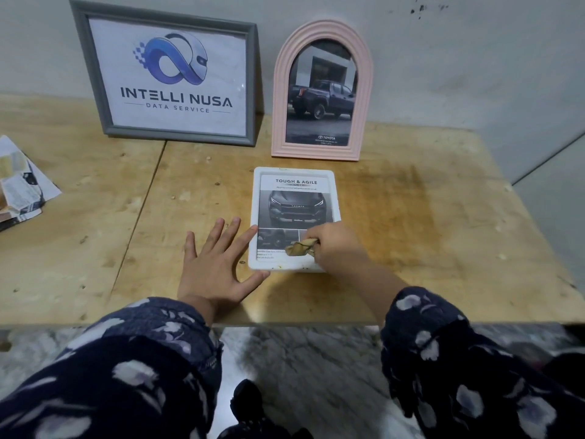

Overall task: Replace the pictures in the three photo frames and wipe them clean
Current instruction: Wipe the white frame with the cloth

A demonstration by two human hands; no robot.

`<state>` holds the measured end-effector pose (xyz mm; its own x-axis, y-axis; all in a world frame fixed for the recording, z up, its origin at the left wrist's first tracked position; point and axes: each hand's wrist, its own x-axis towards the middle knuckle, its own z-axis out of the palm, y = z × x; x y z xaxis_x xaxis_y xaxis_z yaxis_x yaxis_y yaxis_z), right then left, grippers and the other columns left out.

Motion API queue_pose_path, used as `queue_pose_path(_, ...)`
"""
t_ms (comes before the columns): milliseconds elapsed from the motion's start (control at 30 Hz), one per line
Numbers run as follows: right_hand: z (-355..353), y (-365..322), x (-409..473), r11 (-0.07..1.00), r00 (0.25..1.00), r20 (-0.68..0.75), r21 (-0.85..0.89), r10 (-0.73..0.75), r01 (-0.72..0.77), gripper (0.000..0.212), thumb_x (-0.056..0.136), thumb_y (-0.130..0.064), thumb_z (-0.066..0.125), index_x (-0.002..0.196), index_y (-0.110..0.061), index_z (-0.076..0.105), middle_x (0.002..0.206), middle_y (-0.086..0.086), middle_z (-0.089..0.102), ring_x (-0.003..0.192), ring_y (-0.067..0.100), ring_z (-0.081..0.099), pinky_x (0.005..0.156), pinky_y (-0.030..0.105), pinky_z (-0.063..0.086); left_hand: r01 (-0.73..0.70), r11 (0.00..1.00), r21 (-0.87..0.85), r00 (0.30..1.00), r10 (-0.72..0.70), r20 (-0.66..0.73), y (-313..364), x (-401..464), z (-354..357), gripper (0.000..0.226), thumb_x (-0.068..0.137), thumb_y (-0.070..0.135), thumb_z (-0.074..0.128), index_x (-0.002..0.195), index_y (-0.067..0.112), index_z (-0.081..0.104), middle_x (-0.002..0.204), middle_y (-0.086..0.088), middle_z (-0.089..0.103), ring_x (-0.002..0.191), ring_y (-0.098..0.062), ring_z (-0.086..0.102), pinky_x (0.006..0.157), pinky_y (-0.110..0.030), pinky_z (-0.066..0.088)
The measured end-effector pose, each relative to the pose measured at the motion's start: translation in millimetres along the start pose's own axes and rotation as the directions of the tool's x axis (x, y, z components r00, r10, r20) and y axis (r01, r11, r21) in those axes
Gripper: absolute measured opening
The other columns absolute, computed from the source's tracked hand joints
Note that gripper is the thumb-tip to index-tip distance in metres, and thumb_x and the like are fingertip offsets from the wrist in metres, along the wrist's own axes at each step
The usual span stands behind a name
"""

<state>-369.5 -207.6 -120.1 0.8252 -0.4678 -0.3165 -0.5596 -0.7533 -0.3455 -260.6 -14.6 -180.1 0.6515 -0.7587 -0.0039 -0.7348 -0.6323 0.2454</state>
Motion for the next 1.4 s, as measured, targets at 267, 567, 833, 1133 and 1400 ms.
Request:
queue_pose_path(267, -71, 3, 61, 0.972, 0.943, -0.322, 0.236, 0.086, -0.008, 0.026, 0.085, 0.001, 0.055, 0.097, -0.012, 0.073, 0.089, 0.004, 0.067, 0.085, 0.019, 0.061, 0.069, 0.025, 0.048, -0.011, 1.0, -0.023, 1.0, 0.01, -0.025, 0, -1, 0, 0.082, 0.074, 0.084, 0.025, 0.148, 0.049, 0.013, 0.16, 0.012, 0.009, 0.148, -0.011, 0.0, 0.115, -0.058, -0.001)
queue_pose_path(567, -27, 1, 98, 0.994, 0.963, -0.268, -0.112, -0.038, 0.008, 0.019, 0.088, -0.01, 0.05, 0.095, -0.008, 0.068, 0.106, 0.012, 0.068, 0.097, 0.031, 0.061, 0.087, 0.034, 0.05, 0.002, 1.0, -0.012, 1.0, -0.002, 0.001, 0, 0, -1, 0.082, 0.073, 0.083, 0.024, 0.147, 0.051, 0.009, 0.16, 0.014, 0.006, 0.148, -0.01, -0.002, 0.115, -0.056, -0.004)
queue_pose_path(833, -10, 4, 42, 0.971, 0.978, -0.206, -0.23, 0.019, -0.068, 0.031, 0.081, 0.003, 0.048, 0.103, -0.013, 0.063, 0.105, 0.009, 0.063, 0.099, 0.03, 0.059, 0.069, 0.03, 0.039, 0.008, 1.0, -0.024, 1.0, -0.008, 0.009, 0, 0, -1, 0.084, 0.071, 0.083, 0.027, 0.147, 0.051, 0.012, 0.16, 0.014, 0.009, 0.148, -0.01, 0.0, 0.114, -0.057, -0.002)
queue_pose_path(1133, 17, 11, -10, 0.956, 0.885, -0.388, -0.232, -0.258, 0.177, 0.031, 0.064, -0.005, 0.03, 0.054, -0.013, 0.058, 0.05, 0.002, 0.051, 0.043, 0.02, 0.049, 0.052, 0.019, 0.018, 0.005, 1.0, 0.009, 1.0, -0.005, 0.025, 3, -2, -3, 0.084, 0.072, 0.083, 0.023, 0.148, 0.05, 0.009, 0.16, 0.013, 0.006, 0.148, -0.011, -0.001, 0.114, -0.056, -0.002)
queue_pose_path(1400, -61, -4, 56, 0.92, 0.967, -0.255, 0.381, 0.007, 0.093, 0.032, 0.088, -0.011, 0.056, 0.115, -0.028, 0.062, 0.102, -0.005, 0.063, 0.097, 0.019, 0.058, 0.083, 0.03, 0.047, -0.055, 0.997, 0.06, 0.998, 0.054, 0.014, 2, 1, 0, 0.083, 0.078, 0.08, 0.023, 0.151, 0.044, 0.003, 0.161, 0.007, -0.003, 0.148, -0.022, 0.005, 0.11, -0.065, 0.008)
